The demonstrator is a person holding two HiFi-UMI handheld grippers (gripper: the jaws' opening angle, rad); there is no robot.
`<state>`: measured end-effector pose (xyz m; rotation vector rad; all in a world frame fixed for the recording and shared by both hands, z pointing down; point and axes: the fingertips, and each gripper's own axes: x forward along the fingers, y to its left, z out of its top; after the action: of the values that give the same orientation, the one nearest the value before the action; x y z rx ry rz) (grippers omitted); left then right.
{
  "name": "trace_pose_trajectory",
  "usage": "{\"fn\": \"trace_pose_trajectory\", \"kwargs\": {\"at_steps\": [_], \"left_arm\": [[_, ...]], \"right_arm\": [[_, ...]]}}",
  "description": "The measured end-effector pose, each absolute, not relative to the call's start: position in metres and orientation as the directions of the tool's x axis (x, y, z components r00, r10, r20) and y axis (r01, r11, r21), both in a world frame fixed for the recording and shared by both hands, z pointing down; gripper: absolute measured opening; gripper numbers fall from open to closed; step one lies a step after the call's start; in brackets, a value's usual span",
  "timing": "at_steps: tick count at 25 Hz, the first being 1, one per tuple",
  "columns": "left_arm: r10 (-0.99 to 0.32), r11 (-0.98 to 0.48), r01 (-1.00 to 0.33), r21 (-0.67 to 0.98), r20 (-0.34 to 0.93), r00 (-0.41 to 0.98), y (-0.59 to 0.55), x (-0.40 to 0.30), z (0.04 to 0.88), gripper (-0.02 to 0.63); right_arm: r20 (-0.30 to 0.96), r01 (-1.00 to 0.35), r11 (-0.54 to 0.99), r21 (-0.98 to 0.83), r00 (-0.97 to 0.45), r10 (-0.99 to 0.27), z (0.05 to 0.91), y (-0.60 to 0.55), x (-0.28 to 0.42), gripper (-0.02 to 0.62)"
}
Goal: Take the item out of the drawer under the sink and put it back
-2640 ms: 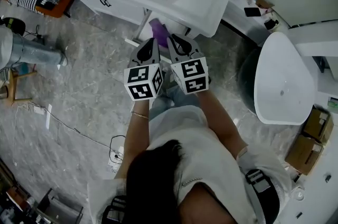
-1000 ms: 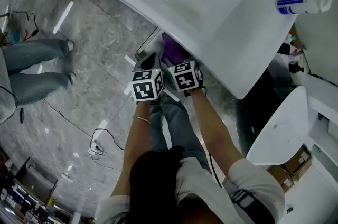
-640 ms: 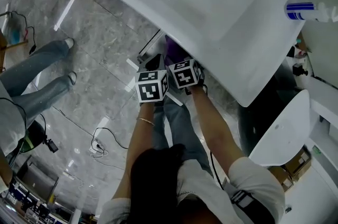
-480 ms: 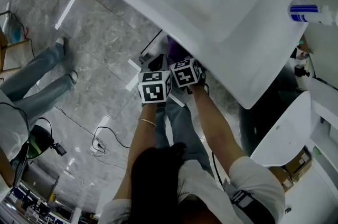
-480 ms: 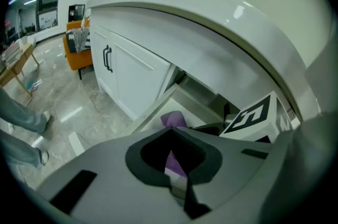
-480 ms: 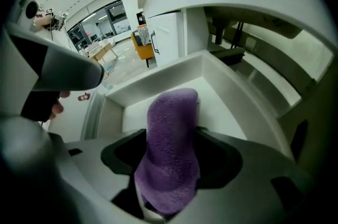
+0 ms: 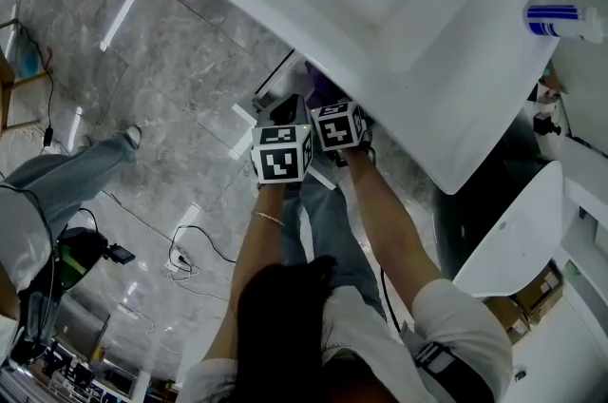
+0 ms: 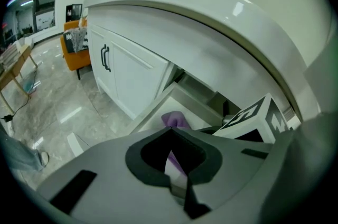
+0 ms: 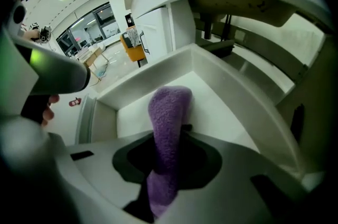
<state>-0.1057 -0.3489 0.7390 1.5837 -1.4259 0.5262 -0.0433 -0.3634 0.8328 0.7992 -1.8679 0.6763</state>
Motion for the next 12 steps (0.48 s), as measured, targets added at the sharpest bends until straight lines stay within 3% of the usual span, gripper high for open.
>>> {"fn": "trace_pose_trajectory", "kwargs": {"at_steps": [12], "left_arm": [[-0.546, 0.044, -0.932, 0.359, 0.790, 0.278, -0.339, -0.104, 0.730, 0.003]], "right_arm": [[0.868, -0.778, 0.617, -0.118, -0.383, -0.317, 0.788, -0.352, -0.044, 0.086]]}}
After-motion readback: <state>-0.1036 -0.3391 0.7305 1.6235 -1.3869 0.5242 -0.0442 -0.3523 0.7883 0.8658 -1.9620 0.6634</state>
